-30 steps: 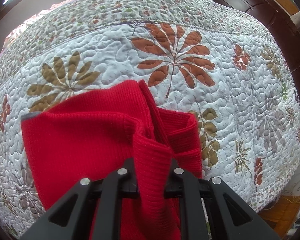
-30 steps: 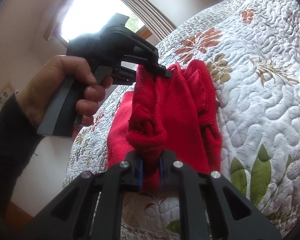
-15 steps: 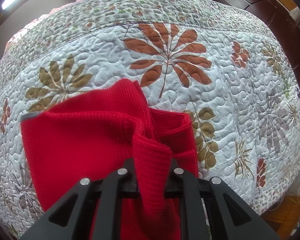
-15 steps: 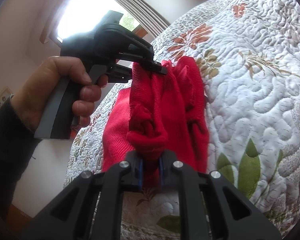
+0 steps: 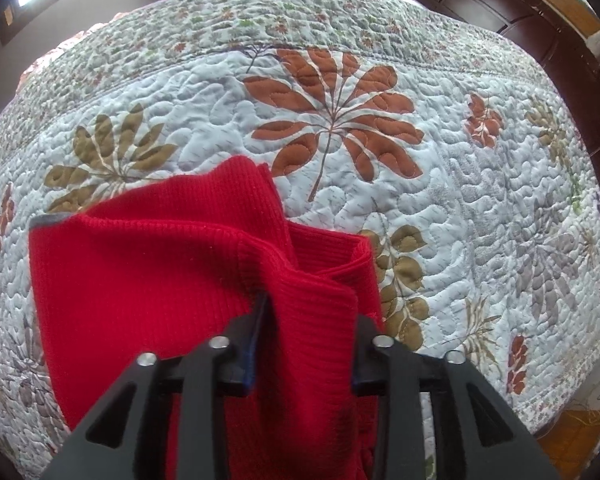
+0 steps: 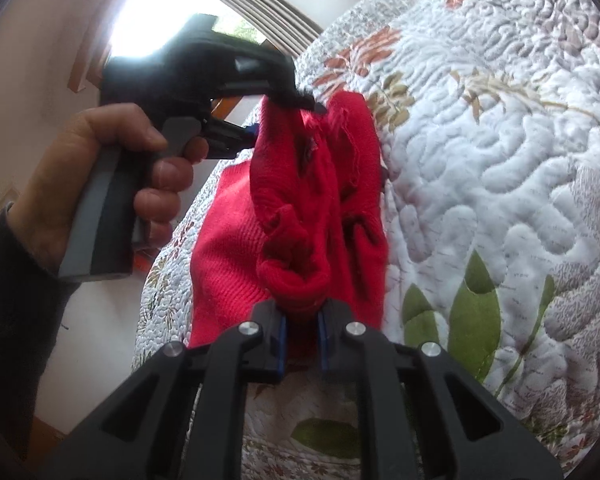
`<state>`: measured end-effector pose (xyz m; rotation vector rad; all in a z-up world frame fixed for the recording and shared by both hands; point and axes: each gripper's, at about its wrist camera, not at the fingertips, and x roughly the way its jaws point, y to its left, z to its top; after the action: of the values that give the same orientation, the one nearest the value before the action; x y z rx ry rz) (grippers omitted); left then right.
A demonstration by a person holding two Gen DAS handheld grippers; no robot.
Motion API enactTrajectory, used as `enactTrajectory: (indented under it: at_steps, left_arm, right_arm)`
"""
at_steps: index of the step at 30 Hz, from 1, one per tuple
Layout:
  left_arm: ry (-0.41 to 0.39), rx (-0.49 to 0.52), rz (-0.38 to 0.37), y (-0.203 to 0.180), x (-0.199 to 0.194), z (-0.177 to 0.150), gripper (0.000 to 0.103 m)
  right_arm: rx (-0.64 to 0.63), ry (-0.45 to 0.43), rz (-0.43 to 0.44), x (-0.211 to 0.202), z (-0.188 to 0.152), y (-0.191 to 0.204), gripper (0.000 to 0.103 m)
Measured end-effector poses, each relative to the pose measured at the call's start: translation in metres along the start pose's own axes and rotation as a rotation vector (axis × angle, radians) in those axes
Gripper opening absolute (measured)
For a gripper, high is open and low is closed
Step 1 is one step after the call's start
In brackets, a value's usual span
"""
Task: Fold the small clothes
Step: 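Open both grippers and release the folded red sweater onto the bedspread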
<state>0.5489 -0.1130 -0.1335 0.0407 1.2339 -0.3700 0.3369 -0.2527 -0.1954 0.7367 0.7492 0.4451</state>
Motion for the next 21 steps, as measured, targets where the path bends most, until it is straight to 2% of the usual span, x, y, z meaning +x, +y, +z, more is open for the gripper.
enactTrajectory:
  at_steps: [1,2,6,9,11,13,18,20,21]
  left_arm:
    - [-0.022,0.003,-0.012,0.001,-0.005,0.000,0.063]
    - [-0.062,0.010,-0.039,0.002,-0.013,-0.001,0.068]
    - [-0.200,0.011,-0.158,0.016,-0.051,-0.008,0.076]
    - [-0.269,0.030,-0.250,0.029,-0.076,-0.026,0.079]
    - [-0.276,0.060,-0.327,0.036,-0.086,-0.049,0.079]
    - [-0.259,0.119,-0.404,0.035,-0.087,-0.078,0.079]
    - [-0.244,0.290,-0.474,0.011,-0.074,-0.144,0.079]
    - [-0.242,0.321,-0.507,0.002,-0.066,-0.161,0.079]
    - [-0.236,0.335,-0.515,-0.002,-0.061,-0.166,0.079]
  right_arm:
    - [0.007,0.006,0.006,-0.002,-0.001,-0.003,0.016]
    - [0.015,0.010,0.013,-0.003,-0.001,-0.005,0.015]
    - [0.061,0.022,0.056,-0.015,-0.002,-0.019,0.023]
    - [0.084,0.026,0.125,-0.031,0.004,-0.028,0.035]
    - [0.088,0.020,0.163,-0.042,0.018,-0.034,0.035]
    - [0.093,0.013,0.186,-0.044,0.047,-0.037,0.036]
    - [0.063,0.099,0.226,0.005,0.119,-0.023,0.035]
    - [0.058,0.162,0.181,0.038,0.140,-0.021,0.036]
    - [0.053,0.181,0.132,0.053,0.147,-0.021,0.036]
